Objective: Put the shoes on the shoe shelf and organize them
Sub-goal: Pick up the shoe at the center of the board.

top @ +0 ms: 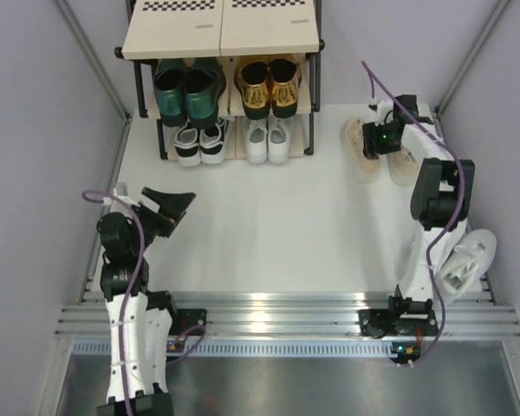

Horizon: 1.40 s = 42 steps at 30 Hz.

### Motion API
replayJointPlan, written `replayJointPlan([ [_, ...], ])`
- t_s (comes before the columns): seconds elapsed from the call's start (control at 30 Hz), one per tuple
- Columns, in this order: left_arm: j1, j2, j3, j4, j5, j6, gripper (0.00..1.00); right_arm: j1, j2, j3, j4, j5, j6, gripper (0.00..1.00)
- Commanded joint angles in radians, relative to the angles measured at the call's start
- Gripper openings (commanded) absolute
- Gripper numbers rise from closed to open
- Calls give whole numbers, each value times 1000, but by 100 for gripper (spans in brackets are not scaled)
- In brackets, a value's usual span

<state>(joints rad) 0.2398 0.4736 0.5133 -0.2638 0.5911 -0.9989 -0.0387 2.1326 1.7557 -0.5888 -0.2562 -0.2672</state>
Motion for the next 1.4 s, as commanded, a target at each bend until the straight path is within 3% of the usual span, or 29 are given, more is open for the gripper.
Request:
replayJointPlan([
  [0.0,-68,-3,10,18,-48,-21,97,8,4,-1,67,-17,54,52],
  [0.07,-147,20,14,20,-86,-32,97,8,1,-28,84,-37,66,40],
  [0.1,-178,32,17,18,-109,-30,97,8,0,-33,92,-43,78,27],
  [0.17,-302,80,40,20,-197,-26,97,5,0,-41,99,-72,94,13],
  [0.2,-342,100,51,21,-229,-21,97,-1,0,-44,99,-89,114,2],
  [0.23,-431,140,65,35,-303,-12,97,-6,-3,-45,103,-106,126,0],
  [0.43,-805,348,91,253,-537,-43,98,-55,-129,-148,167,-284,262,0],
  [0.6,-1022,628,123,607,-665,-66,98,-84,-331,-300,210,-439,437,0],
  [0.8,-1123,948,307,842,-668,-23,98,-112,-535,-464,228,-544,641,0],
  [1.0,-1154,1161,476,940,-652,-15,98,-115,-684,-574,173,-525,767,0],
  [1.37,-1182,1275,576,962,-660,-23,98,-107,-804,-685,188,-523,921,0],
])
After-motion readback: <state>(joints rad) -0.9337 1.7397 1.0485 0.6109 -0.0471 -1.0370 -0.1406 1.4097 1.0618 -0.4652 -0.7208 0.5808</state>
